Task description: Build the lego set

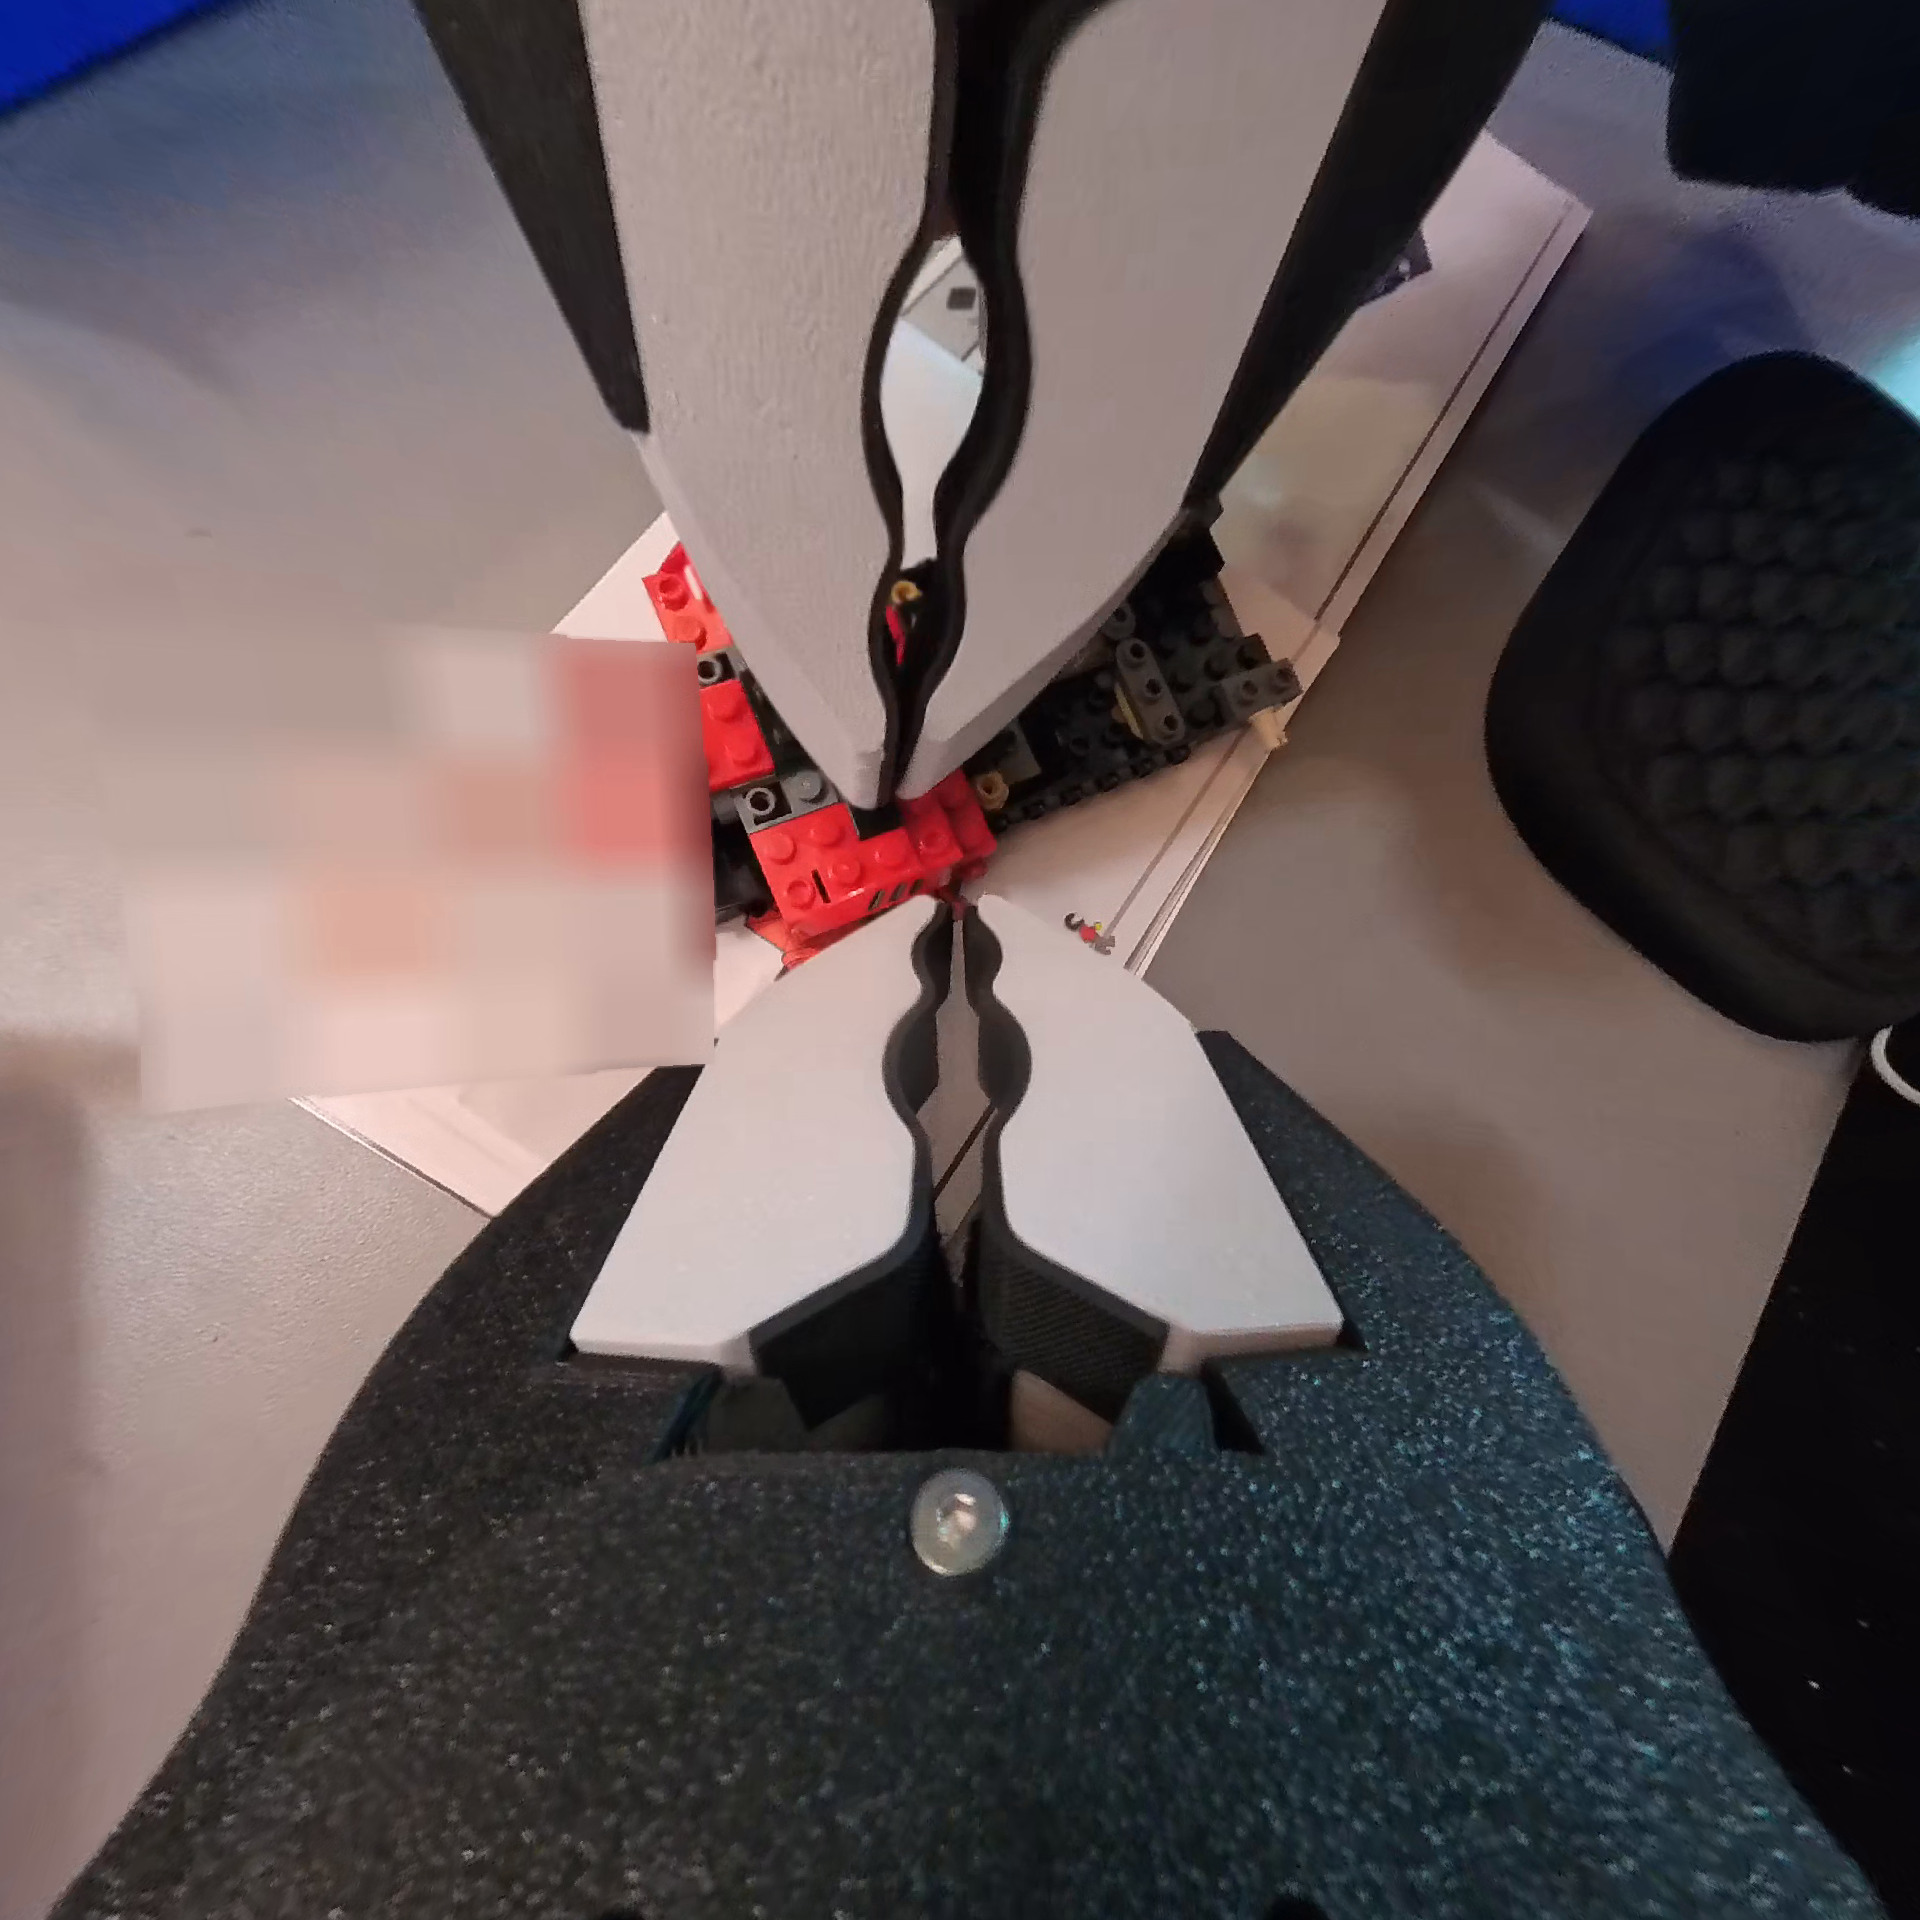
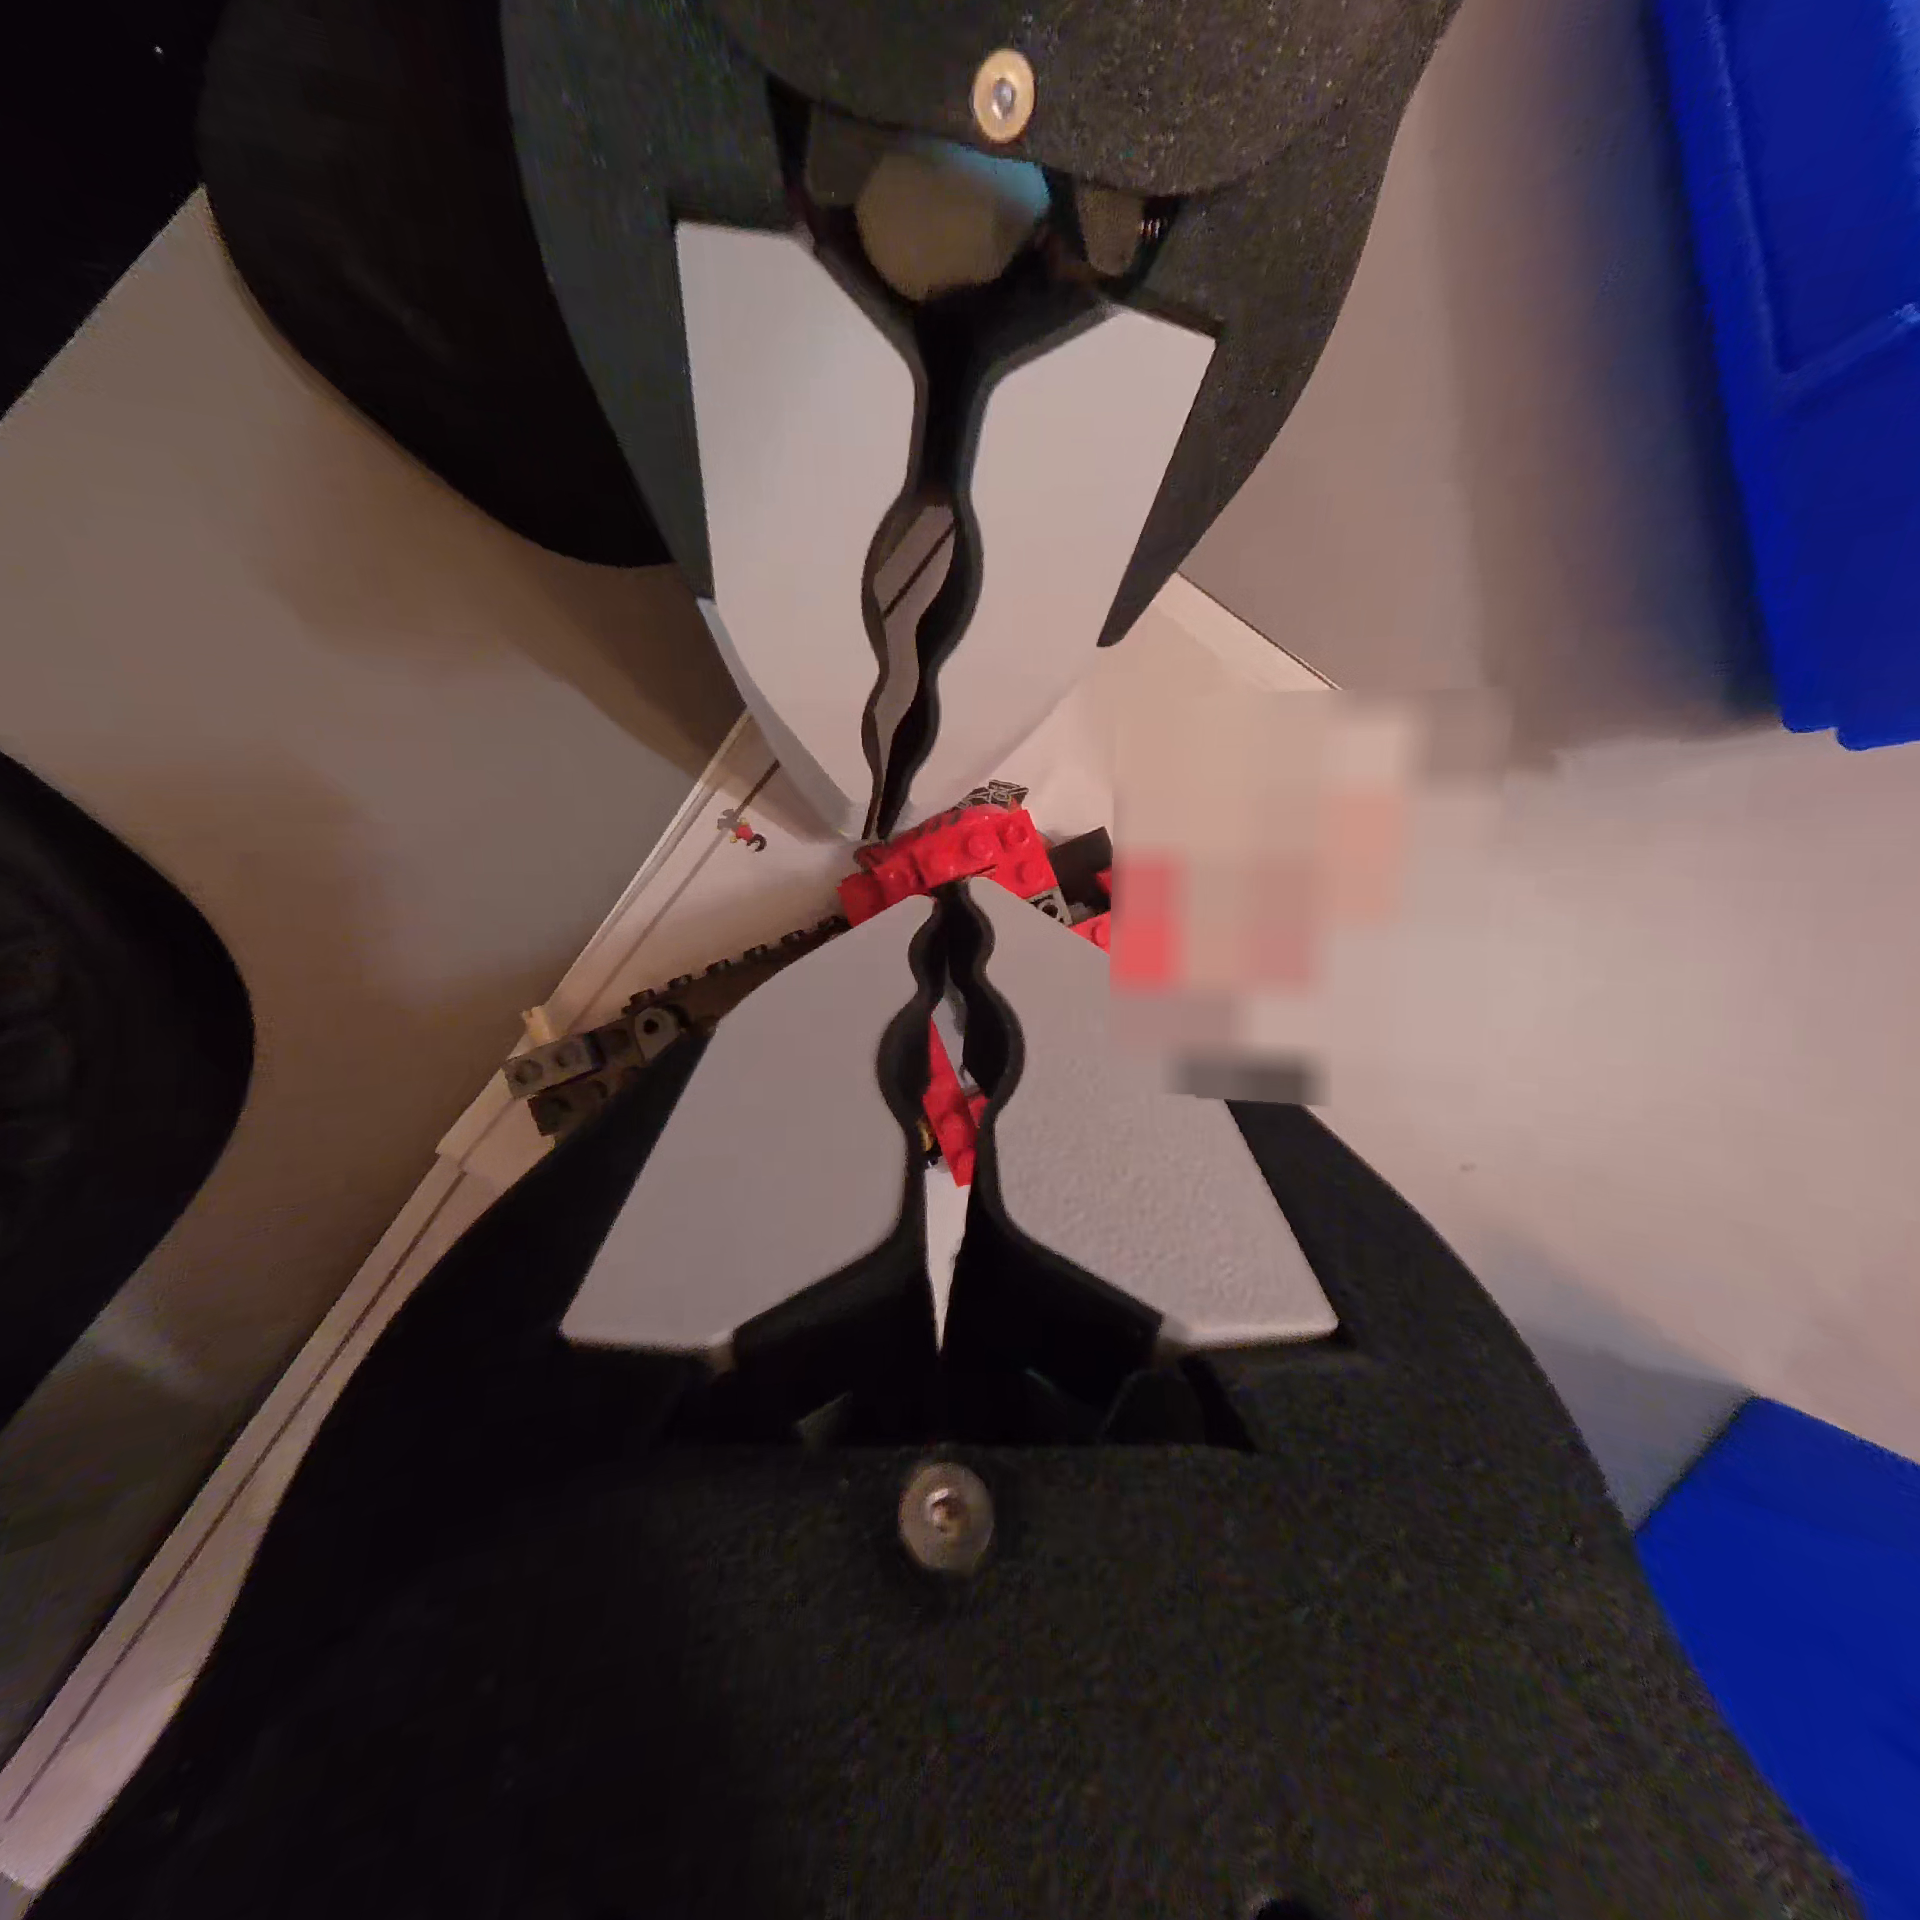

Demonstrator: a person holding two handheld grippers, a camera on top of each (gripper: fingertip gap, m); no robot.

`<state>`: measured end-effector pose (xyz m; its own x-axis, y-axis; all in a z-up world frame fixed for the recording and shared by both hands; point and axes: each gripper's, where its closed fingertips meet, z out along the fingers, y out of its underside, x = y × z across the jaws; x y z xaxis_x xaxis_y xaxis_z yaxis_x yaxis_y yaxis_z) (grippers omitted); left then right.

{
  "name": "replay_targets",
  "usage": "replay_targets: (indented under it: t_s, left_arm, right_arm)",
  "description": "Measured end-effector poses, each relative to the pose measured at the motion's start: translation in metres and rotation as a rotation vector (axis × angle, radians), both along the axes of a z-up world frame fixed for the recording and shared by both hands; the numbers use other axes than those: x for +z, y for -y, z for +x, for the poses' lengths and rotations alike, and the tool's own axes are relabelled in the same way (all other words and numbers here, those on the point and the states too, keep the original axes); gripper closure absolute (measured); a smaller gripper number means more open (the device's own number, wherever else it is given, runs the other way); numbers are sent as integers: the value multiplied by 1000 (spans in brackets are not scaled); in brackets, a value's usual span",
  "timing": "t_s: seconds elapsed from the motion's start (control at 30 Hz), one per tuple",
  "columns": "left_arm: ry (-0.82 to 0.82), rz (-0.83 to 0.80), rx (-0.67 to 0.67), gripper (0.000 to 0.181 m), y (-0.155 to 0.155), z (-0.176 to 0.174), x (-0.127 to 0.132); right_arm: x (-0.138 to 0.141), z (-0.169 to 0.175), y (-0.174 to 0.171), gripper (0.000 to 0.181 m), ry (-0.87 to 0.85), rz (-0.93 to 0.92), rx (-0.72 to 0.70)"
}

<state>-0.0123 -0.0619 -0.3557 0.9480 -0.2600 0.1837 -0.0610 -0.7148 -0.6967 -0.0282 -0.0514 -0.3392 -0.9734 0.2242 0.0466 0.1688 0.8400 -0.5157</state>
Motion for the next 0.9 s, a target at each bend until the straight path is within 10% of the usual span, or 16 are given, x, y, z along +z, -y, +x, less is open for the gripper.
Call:
replay_targets:
  t_s: [0.9]
  left_arm:
    - [11,-3,-7,181,1,2,-2]
  right_arm:
    - [-7,-2,6,181,97,94,-50]
